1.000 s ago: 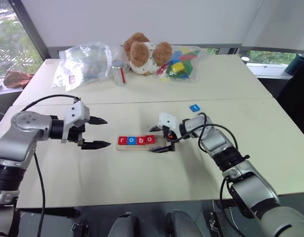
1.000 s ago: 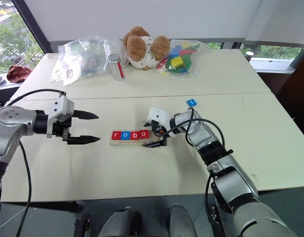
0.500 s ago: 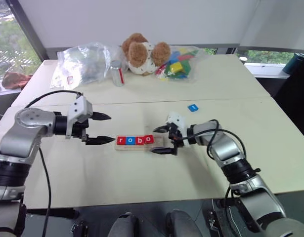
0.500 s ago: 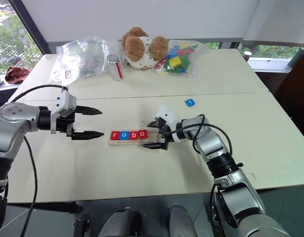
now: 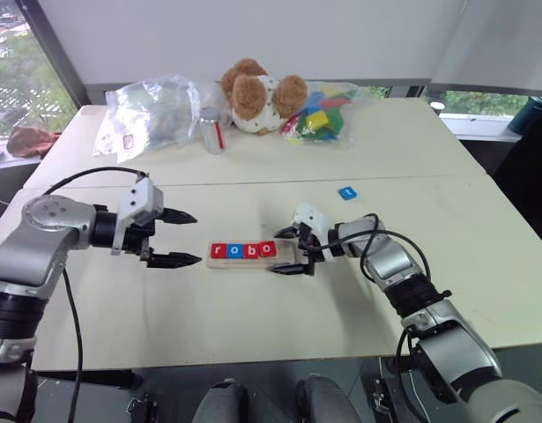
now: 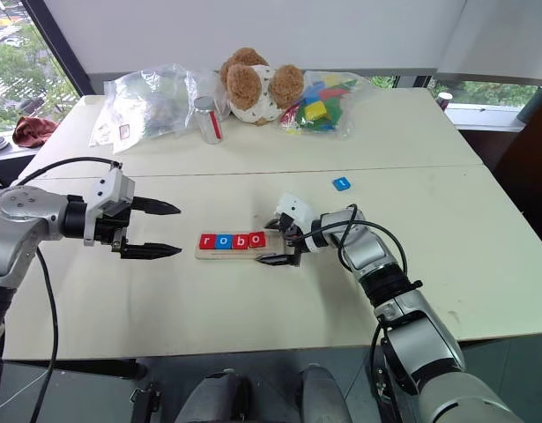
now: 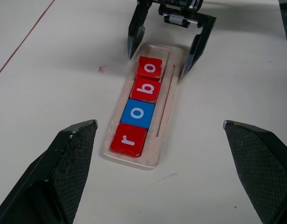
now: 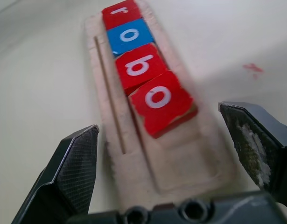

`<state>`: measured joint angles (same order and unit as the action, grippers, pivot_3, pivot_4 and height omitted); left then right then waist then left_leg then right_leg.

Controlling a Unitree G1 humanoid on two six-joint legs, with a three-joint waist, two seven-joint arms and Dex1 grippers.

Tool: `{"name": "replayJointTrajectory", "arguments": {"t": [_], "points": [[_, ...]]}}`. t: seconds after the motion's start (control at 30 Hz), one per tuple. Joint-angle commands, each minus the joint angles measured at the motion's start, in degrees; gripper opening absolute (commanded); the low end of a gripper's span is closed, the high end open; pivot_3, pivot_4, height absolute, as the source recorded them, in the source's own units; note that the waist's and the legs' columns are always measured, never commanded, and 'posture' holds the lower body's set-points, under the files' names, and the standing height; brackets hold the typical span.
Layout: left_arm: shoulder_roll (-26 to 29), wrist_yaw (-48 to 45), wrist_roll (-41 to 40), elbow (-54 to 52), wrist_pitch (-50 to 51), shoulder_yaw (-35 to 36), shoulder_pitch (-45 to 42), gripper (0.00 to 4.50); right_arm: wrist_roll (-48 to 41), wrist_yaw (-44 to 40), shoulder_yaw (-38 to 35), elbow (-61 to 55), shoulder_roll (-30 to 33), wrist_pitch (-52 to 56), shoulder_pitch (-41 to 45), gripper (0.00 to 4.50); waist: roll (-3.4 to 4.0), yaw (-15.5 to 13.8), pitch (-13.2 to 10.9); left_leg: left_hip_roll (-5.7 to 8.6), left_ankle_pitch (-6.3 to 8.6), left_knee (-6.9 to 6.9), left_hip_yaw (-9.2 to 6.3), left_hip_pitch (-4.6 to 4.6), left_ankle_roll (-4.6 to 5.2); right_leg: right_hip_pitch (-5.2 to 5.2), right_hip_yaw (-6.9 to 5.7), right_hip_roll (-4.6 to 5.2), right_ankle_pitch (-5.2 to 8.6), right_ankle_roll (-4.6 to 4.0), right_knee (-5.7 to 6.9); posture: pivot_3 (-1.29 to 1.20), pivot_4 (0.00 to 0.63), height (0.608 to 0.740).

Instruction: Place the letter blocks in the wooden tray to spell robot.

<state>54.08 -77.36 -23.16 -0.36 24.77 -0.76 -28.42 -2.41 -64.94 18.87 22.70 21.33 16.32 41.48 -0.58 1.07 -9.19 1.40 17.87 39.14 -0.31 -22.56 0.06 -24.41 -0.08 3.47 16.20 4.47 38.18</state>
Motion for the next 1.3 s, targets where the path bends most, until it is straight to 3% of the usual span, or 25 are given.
{"name": "replayJointTrajectory", "arguments": {"t": [0.03, 0.77, 0.87, 1.07, 1.2, 1.3], "points": [[1.1, 0.3, -0.6, -1.3, 0.0, 2.2, 0.1, 4.50, -1.1, -0.6, -0.3, -3.6, -0.3, 0.5, 0.2, 4.47, 0.00, 0.0, 0.0, 0.00, 0.00, 0.00, 0.00, 0.00, 0.00, 0.00, 0.00, 0.00, 0.00, 0.00, 0.00, 0.00, 0.150, 0.740], [-0.2, 1.2, -0.2, 0.8, -1.3, 1.4, -0.8, 4.50, 0.0, 1.0, -1.3, -10.7, 1.7, 3.1, -3.3, 4.47, 0.00, 0.0, 0.0, 0.00, 0.00, 0.00, 0.00, 0.00, 0.00, 0.00, 0.00, 0.01, 0.00, 0.00, 0.00, 0.00, 0.150, 0.740], [-0.3, 1.4, -1.9, -0.9, 0.2, 2.4, -1.2, 4.50, -2.2, 6.4, -8.0, -12.4, 3.3, 6.0, -1.8, 4.47, 0.00, -0.2, 0.0, 0.00, 0.00, 0.00, 0.00, 0.00, 0.00, 0.00, 0.00, 0.01, 0.00, 0.00, -0.01, 0.00, 0.150, 0.740], [-2.1, 4.5, -7.9, -4.8, 6.7, 5.2, -6.0, 4.50, -6.7, 25.2, -25.0, -14.9, 2.3, 16.0, 0.7, 4.47, -0.01, -0.4, 0.0, 0.00, -0.14, 0.01, -0.04, -0.08, -0.25, -0.02, 0.00, 0.04, 0.00, 0.00, -0.03, 0.00, 0.150, 0.740], [-2.9, 5.4, -9.1, -1.9, 8.7, 5.9, -11.0, 4.50, -3.7, 34.4, -27.0, -5.2, 1.6, 11.4, 2.0, 4.47, -0.01, 0.1, 0.0, 0.01, -0.14, 0.00, -0.03, -0.06, -0.26, -0.02, 0.00, 0.03, 0.00, 0.00, -0.01, 0.00, 0.150, 0.740], [-2.3, 4.1, -8.2, 0.8, 8.1, 5.1, -12.6, 4.50, -2.0, 36.4, -26.1, 9.5, 2.3, 5.1, 5.3, 4.47, 0.01, 0.4, 0.0, 0.02, -0.15, -0.02, 0.09, 0.00, -0.26, -0.02, 0.04, 0.01, 0.00, 0.00, 0.01, 0.00, 0.150, 0.740]]}}
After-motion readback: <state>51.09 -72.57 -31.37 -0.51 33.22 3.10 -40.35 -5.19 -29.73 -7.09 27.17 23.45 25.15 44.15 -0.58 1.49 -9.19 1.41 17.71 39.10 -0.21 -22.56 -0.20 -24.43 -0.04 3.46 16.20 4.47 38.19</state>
